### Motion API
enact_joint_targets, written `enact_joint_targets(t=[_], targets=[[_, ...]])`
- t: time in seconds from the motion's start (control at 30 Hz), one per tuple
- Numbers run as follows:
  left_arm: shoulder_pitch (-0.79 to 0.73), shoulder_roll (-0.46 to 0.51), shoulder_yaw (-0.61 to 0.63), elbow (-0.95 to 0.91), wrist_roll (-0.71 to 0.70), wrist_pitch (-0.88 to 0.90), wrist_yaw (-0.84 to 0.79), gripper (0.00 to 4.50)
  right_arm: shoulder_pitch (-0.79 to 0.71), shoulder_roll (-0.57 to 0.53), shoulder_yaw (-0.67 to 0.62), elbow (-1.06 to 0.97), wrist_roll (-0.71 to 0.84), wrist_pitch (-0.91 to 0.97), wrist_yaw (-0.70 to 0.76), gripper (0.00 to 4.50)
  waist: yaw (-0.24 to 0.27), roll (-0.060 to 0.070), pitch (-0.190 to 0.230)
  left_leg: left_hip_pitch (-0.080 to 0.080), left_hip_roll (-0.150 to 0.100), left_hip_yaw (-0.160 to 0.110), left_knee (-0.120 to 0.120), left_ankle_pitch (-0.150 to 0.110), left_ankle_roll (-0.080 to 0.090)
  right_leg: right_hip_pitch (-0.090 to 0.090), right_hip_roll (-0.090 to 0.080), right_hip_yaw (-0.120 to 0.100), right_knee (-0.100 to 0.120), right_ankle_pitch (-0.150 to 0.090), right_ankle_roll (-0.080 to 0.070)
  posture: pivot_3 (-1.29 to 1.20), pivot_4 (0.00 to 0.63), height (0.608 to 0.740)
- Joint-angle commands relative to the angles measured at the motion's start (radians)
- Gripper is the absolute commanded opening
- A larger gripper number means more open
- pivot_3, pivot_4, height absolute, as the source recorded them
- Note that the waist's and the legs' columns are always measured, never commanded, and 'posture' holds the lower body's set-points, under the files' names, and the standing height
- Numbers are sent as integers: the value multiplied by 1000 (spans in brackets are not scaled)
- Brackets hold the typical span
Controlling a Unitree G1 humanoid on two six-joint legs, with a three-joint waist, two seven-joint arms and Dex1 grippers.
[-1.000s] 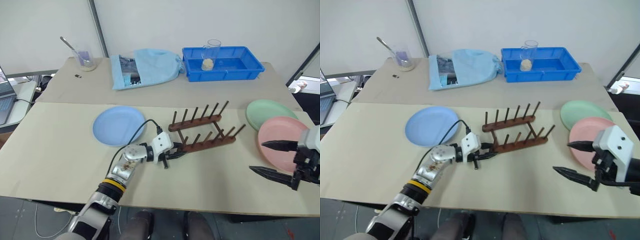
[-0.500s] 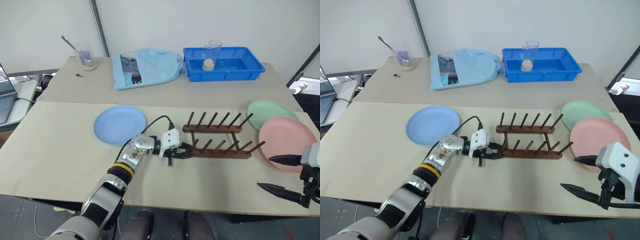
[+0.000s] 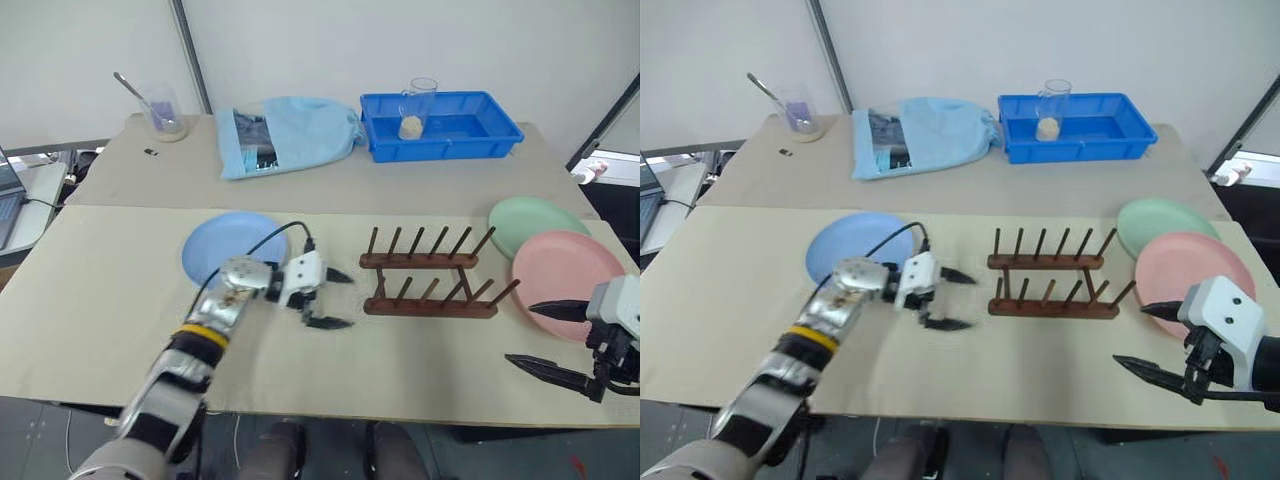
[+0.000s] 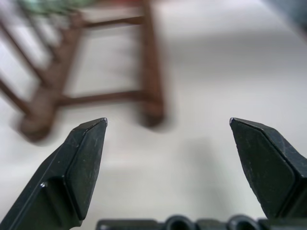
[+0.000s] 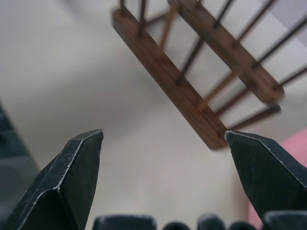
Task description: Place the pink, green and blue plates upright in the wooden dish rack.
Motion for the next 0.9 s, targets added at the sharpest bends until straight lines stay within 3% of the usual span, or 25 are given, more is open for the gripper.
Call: enact_joint_targets(t=[0.03,0.27,0.4,0.63,0.9], targets=[[45,34,-27,-226,-73,180,-27,3108,-58,-26,85,46,-59,-60,-36,3626,2,0,0,0,0,0,0,0,0,0,0,0,0,0,0,0,150,740],[85,-65,-114,-233,76,204,192,0,-148,-60,292,150,-161,-121,-55,1263,10,0,0,0,1,1,1,0,0,2,-1,-1,1,0,0,0,150,740],[82,-158,-141,-164,165,177,354,0,-230,-32,413,251,-234,-180,-105,14,7,0,0,0,0,1,1,0,0,1,-1,0,1,0,0,0,150,740],[50,-250,-135,-53,242,164,521,0,-390,48,581,435,-343,-292,-171,14,3,0,0,1,0,1,1,0,0,1,-1,0,1,0,0,0,150,740],[4,-276,-116,52,277,124,615,0,-551,119,655,600,-403,-386,-201,14,-5,0,0,3,0,1,1,2,-2,2,0,0,4,0,1,0,150,740]])
